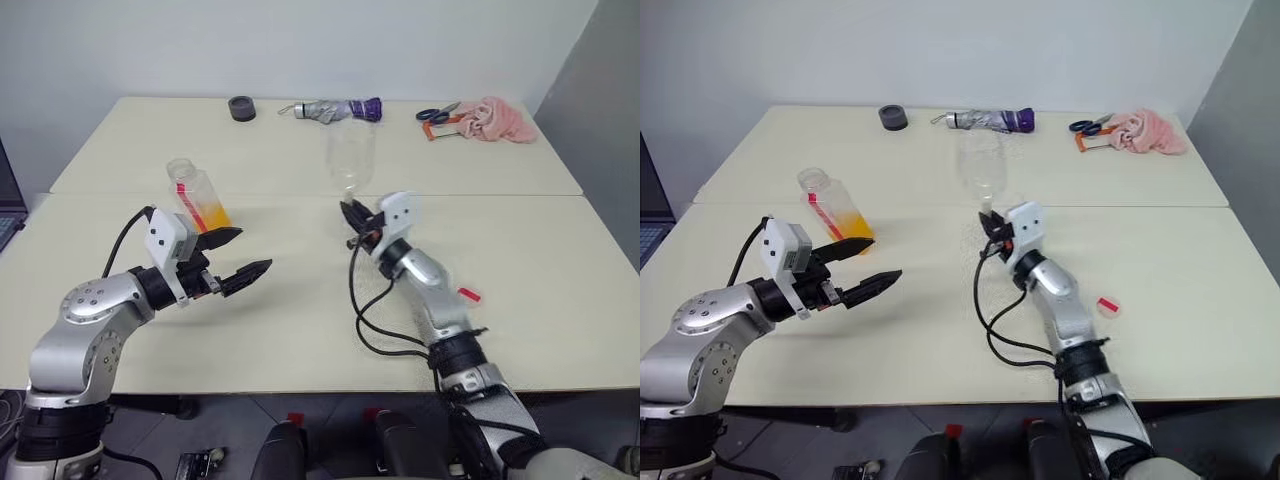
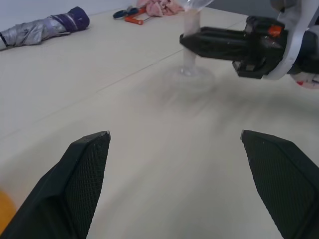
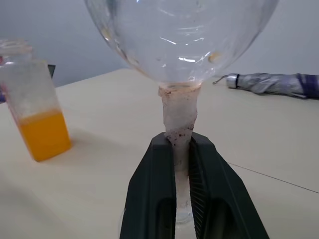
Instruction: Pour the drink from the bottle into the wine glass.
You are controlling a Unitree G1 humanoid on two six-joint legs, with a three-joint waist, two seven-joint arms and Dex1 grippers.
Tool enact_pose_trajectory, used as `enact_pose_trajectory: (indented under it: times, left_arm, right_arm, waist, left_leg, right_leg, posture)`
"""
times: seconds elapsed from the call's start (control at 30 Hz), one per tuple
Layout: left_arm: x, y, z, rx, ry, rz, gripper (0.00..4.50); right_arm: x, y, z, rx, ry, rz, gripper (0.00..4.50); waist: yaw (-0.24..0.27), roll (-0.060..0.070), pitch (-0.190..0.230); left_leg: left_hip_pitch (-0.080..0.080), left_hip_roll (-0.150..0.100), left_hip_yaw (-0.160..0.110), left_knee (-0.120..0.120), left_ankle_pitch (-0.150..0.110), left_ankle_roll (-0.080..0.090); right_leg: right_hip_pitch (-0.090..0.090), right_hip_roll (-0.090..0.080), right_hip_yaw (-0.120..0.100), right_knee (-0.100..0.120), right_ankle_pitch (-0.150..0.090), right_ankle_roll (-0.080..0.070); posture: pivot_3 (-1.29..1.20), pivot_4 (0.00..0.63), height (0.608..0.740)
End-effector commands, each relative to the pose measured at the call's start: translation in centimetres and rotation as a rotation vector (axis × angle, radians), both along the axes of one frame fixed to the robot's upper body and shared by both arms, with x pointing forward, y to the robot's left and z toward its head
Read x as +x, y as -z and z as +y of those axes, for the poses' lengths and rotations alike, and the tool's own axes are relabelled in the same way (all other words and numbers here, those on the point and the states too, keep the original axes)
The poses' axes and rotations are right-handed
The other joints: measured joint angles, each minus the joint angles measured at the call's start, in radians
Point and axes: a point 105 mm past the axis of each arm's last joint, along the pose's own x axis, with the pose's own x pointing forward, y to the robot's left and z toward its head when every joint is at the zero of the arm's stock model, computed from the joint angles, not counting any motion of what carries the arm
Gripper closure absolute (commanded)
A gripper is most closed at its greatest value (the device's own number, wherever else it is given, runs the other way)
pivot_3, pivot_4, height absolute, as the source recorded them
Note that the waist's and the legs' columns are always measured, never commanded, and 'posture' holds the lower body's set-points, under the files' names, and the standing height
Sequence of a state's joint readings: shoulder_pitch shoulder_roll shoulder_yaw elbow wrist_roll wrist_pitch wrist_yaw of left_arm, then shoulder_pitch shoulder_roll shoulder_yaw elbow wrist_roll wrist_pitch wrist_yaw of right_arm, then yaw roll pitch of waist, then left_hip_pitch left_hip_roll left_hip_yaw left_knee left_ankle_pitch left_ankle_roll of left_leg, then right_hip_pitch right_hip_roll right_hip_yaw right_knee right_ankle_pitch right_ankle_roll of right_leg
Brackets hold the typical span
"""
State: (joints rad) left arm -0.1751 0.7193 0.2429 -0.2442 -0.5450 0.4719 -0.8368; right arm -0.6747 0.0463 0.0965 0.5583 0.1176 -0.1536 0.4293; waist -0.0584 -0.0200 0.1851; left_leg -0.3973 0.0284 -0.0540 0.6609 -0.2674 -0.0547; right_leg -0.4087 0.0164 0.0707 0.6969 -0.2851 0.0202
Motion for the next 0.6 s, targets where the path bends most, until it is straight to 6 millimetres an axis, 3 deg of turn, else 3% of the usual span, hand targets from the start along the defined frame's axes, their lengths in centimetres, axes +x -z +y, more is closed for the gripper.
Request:
enact_pose_trajectory:
  times: [0.03, 0.27, 0.6]
  left_arm:
    - [-0.2, -1.5, 0.1, 0.008, -0.015, -0.071, 0.00]
    - [-0.5, -1.5, 1.1, 0.017, -0.054, -0.065, 0.00]
    - [-0.8, -1.4, 1.1, 0.029, -0.035, -0.052, 0.00]
  right_arm:
    - [-0.2, -0.9, 1.5, -0.006, -0.053, -0.082, 4.41]
    - [-0.8, 1.7, 2.7, -0.028, -0.093, -0.049, 4.41]
    - [-2.2, 5.3, 1.4, -0.093, -0.104, 0.012, 4.41]
  waist:
    - [0.001, 0.000, 0.000]
    - [0.001, 0.000, 0.000]
    - [0.001, 0.000, 0.000]
  left_leg:
    - [0.000, 0.000, 0.000, 0.000, 0.000, 0.000]
    - [0.000, 0.001, -0.001, 0.000, 0.000, 0.000]
    - [0.001, 0.001, -0.002, 0.000, 0.000, 0.000]
  right_leg:
    - [0.000, 0.000, 0.000, 0.000, 0.000, 0.000]
    - [0.000, -0.001, 0.000, 0.000, 0.000, 0.000]
    - [0.001, -0.001, -0.001, 0.001, 0.000, 0.000]
  posture:
    - [0.00, 0.150, 0.740]
    - [0.00, 0.150, 0.740]
    - [0.00, 0.150, 0.740]
